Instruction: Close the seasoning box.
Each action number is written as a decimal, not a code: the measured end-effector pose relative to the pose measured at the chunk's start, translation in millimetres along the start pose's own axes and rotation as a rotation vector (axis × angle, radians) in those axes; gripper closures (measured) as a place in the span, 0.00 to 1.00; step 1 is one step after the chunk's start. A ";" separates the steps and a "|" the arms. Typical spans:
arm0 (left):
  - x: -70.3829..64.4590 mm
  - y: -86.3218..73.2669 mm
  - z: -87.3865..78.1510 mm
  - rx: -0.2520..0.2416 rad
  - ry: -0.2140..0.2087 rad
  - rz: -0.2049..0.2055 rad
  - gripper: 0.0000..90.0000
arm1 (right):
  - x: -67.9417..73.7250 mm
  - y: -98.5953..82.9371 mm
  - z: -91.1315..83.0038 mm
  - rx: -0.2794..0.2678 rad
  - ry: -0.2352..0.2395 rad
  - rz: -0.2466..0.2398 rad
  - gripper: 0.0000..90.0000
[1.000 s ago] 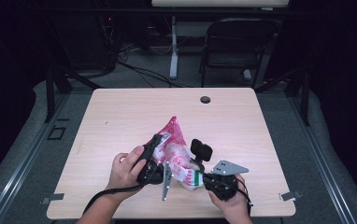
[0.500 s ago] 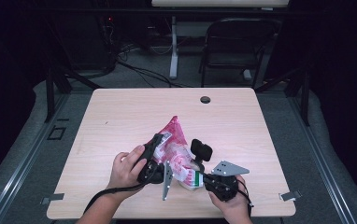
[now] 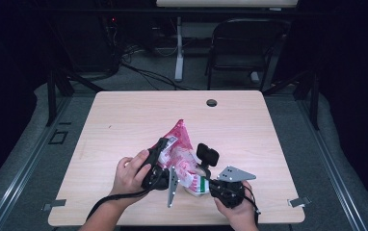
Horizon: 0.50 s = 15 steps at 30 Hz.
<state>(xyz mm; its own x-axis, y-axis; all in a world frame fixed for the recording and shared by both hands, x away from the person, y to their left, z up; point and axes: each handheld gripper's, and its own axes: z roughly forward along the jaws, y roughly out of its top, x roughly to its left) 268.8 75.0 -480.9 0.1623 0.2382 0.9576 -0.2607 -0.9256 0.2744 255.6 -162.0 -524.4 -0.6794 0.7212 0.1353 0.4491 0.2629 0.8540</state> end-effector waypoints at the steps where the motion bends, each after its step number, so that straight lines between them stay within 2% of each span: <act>1: -0.2 -0.3 0.1 0.003 -0.003 -0.004 0.68 | 0.1 0.0 0.4 -0.003 0.000 0.002 1.00; 15: -2.1 -3.7 2.4 0.012 -0.018 -0.005 0.68 | -2.1 0.0 -5.0 -0.012 -0.009 0.008 1.00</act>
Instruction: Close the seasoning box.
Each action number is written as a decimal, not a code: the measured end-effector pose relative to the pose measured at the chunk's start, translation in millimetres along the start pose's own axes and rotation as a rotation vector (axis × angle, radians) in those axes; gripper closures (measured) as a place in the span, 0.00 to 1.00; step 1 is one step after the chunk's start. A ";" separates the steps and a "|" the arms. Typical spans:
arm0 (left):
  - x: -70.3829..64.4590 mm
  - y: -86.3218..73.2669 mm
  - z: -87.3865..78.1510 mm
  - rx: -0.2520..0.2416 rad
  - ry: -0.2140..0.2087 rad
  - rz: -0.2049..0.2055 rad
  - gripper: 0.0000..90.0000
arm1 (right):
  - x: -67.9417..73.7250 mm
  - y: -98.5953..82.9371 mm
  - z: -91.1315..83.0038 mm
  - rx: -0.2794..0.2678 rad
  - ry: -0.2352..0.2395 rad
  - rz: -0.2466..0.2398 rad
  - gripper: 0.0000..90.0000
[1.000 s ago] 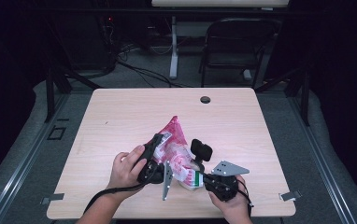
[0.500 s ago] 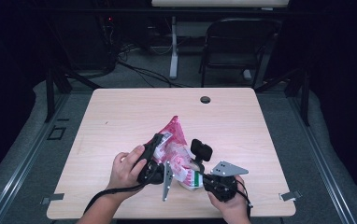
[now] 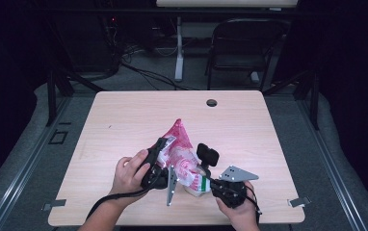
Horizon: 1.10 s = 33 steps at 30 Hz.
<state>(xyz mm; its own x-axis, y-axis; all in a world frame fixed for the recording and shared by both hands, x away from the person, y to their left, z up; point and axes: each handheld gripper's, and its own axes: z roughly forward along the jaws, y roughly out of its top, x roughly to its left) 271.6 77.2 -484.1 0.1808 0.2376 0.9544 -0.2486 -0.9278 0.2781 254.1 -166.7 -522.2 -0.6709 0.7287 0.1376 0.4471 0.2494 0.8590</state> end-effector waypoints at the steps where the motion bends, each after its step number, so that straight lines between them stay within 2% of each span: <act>1: 0.1 -0.2 0.3 -0.002 0.002 0.003 0.68 | 0.1 0.0 -0.2 -0.001 0.001 -0.001 1.00; 14: -2.9 -7.6 1.7 0.014 -0.018 -0.008 0.69 | 1.4 3.8 -3.4 -0.018 0.003 -0.010 1.00; 17: -4.1 -11.4 2.5 0.027 -0.041 -0.027 0.69 | 2.4 5.5 -4.4 -0.028 0.007 -0.009 1.00; 20: -5.5 -14.6 3.0 0.038 -0.044 -0.025 0.69 | 4.1 7.1 -4.3 -0.027 0.010 -0.026 1.00; 25: -9.8 -18.2 3.4 0.049 -0.069 -0.028 0.71 | 2.6 7.9 -2.1 -0.023 0.012 -0.024 1.00; 30: -12.7 -21.5 3.9 0.060 -0.100 -0.057 0.71 | 2.4 9.6 -2.3 -0.028 0.017 -0.031 1.00; 33: -15.5 -23.2 5.0 0.058 -0.108 -0.058 0.72 | 2.3 9.6 -0.8 -0.029 0.018 -0.028 1.00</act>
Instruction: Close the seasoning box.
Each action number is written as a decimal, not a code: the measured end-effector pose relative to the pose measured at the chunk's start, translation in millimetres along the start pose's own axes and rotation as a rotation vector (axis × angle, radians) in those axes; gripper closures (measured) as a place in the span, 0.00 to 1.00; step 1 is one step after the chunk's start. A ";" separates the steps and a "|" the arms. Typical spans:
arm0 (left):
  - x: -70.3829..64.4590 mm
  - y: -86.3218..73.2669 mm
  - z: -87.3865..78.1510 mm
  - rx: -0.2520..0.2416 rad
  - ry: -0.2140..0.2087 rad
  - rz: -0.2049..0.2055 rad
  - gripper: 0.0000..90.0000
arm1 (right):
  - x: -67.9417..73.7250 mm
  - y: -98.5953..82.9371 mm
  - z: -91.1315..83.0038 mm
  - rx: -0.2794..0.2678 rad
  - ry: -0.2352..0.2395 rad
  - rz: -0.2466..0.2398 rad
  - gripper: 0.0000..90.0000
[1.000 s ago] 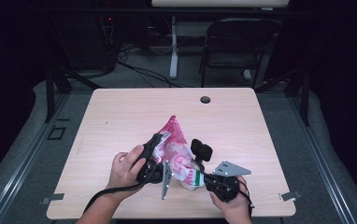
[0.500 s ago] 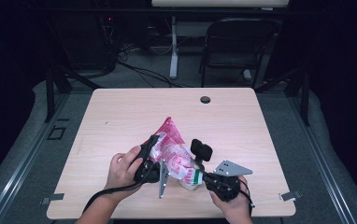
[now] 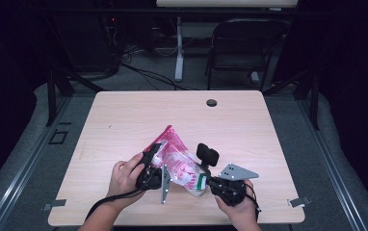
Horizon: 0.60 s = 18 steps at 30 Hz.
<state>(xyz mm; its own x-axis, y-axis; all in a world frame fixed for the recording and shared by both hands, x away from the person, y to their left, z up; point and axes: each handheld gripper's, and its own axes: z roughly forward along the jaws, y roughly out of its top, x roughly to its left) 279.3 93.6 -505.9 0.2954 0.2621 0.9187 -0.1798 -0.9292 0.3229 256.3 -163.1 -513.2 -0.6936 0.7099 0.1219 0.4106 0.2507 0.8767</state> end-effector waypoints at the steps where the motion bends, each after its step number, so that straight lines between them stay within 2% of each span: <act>1: -0.4 -0.5 0.0 0.008 -0.005 0.003 0.72 | 0.1 0.0 0.3 0.001 0.001 -0.001 1.00; 8: -1.8 -2.7 1.9 0.014 -0.023 -0.005 0.72 | -0.7 0.6 -0.2 -0.009 0.003 0.002 1.00; 18: -2.9 -6.3 3.9 0.016 -0.046 -0.038 0.72 | -0.7 1.3 -0.1 -0.013 0.002 0.001 1.00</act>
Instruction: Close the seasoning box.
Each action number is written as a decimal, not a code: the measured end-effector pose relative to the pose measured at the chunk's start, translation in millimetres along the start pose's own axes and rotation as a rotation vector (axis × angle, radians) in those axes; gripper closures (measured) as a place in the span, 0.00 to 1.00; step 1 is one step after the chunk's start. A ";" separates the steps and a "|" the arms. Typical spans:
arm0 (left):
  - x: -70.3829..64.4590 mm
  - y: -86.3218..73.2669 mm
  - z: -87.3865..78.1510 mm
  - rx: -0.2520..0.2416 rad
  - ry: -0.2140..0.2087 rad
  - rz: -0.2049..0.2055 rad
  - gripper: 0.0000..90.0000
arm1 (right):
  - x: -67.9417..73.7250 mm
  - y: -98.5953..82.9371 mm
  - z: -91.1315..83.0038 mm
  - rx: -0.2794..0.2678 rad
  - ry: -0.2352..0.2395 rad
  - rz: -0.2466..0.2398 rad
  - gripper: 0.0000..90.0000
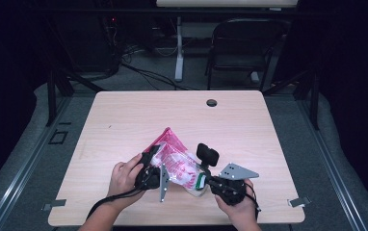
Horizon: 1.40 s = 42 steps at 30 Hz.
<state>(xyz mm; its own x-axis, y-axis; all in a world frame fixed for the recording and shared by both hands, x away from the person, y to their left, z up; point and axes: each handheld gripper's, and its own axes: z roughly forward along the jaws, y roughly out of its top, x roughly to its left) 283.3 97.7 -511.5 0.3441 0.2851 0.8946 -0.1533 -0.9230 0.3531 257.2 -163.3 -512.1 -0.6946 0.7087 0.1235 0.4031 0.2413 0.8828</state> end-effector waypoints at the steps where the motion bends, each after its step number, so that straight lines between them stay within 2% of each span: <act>1: 0.2 -0.1 -0.2 0.004 0.000 0.003 0.72 | 0.0 0.2 0.1 0.000 0.000 0.000 1.00; 5: 0.0 -2.1 -0.1 0.006 -0.005 -0.009 0.72 | 0.1 0.8 0.9 -0.009 0.000 -0.001 1.00; 7: -0.6 -3.3 0.4 0.001 -0.012 -0.032 0.72 | 0.3 1.2 1.2 -0.010 0.001 -0.004 1.00; 10: 0.3 -4.7 -0.1 0.011 -0.024 -0.036 0.72 | 0.7 2.1 1.8 -0.015 0.004 -0.006 1.00; 12: -1.2 -5.9 0.6 0.006 -0.028 -0.053 0.72 | 0.4 2.8 2.1 -0.017 0.007 -0.008 1.00; 14: -0.3 -6.7 0.2 0.017 -0.036 -0.044 0.72 | 0.8 3.4 2.8 -0.023 0.007 -0.006 1.00; 15: -1.8 -7.7 0.8 0.010 -0.038 -0.064 0.72 | 0.9 3.6 2.8 -0.024 0.007 -0.007 1.00; 17: -1.2 -8.9 0.8 0.018 -0.042 -0.060 0.72 | 1.0 4.5 2.9 -0.024 0.009 -0.011 1.00; 19: -2.9 -10.2 1.4 0.016 -0.051 -0.081 0.72 | 1.5 5.0 3.7 -0.032 0.012 -0.010 1.00; 22: -3.3 -11.9 2.4 0.010 -0.059 -0.089 0.72 | 2.1 6.2 4.0 -0.039 0.016 -0.010 1.00; 27: -4.7 -17.7 5.2 0.015 -0.097 -0.134 0.72 | 2.8 8.1 5.0 -0.050 0.023 -0.013 1.00; 42: -8.6 -24.0 6.4 0.031 -0.133 -0.175 0.73 | 2.7 10.8 8.3 -0.055 0.029 -0.017 1.00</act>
<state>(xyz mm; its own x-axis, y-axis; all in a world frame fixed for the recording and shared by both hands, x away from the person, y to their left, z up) 290.0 115.7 -529.4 0.4827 0.4069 0.7755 -0.0524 -0.8705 0.4894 264.6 -153.3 -506.1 -0.7185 0.6850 0.1206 0.3580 0.2156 0.9085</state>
